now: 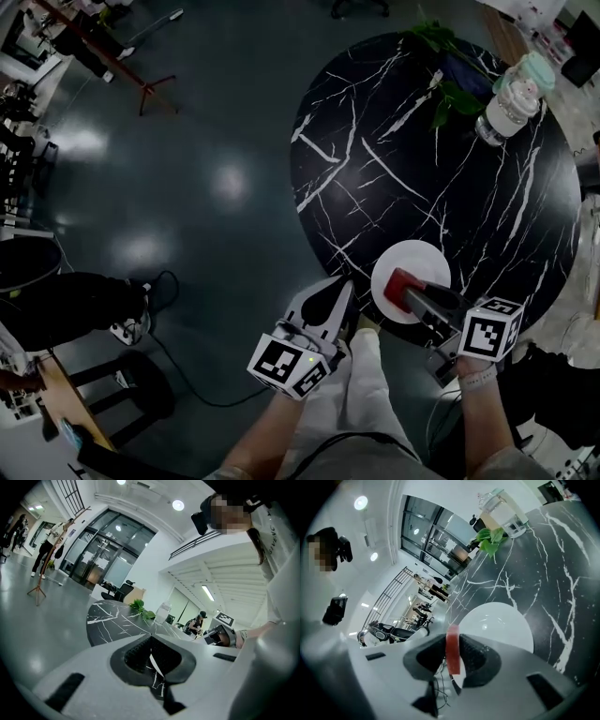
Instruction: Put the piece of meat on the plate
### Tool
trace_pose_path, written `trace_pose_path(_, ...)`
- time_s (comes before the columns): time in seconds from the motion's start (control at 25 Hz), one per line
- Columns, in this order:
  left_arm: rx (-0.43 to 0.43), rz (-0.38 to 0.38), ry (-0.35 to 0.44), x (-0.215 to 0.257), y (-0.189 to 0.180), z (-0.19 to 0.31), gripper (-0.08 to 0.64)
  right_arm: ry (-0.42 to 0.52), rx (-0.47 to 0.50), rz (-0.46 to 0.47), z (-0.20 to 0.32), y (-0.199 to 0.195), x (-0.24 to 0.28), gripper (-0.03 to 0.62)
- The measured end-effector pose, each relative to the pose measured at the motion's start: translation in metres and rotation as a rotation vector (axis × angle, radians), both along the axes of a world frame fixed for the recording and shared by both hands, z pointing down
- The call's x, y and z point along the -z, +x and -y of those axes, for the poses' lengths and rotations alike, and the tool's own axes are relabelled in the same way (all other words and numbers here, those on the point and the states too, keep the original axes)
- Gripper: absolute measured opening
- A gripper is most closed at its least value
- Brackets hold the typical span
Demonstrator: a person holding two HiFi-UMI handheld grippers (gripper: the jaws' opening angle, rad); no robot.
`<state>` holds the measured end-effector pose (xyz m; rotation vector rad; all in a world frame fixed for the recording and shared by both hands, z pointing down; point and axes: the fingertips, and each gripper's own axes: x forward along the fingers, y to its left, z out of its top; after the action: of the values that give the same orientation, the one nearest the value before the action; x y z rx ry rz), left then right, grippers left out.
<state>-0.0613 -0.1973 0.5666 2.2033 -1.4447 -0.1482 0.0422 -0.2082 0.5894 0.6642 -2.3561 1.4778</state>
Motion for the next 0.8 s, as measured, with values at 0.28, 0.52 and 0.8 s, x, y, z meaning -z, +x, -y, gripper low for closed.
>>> trace_pose_path(0.28, 0.014, 0.004, 0.003, 0.003, 0.0, -0.003, 0.009, 0.034, 0.066, -0.06, 0.0, 0.002, -0.005, 0.086)
trace_pose_path(0.52, 0.015, -0.001, -0.001, 0.006, 0.005, -0.007, 0.009, 0.174, 0.145, -0.161, -0.002, 0.002, -0.004, 0.087)
trace_pose_path(0.8, 0.012, 0.0, 0.004, 0.009, 0.01, -0.009, 0.009, 0.25, 0.134, -0.206, 0.002, 0.008, -0.004, 0.099)
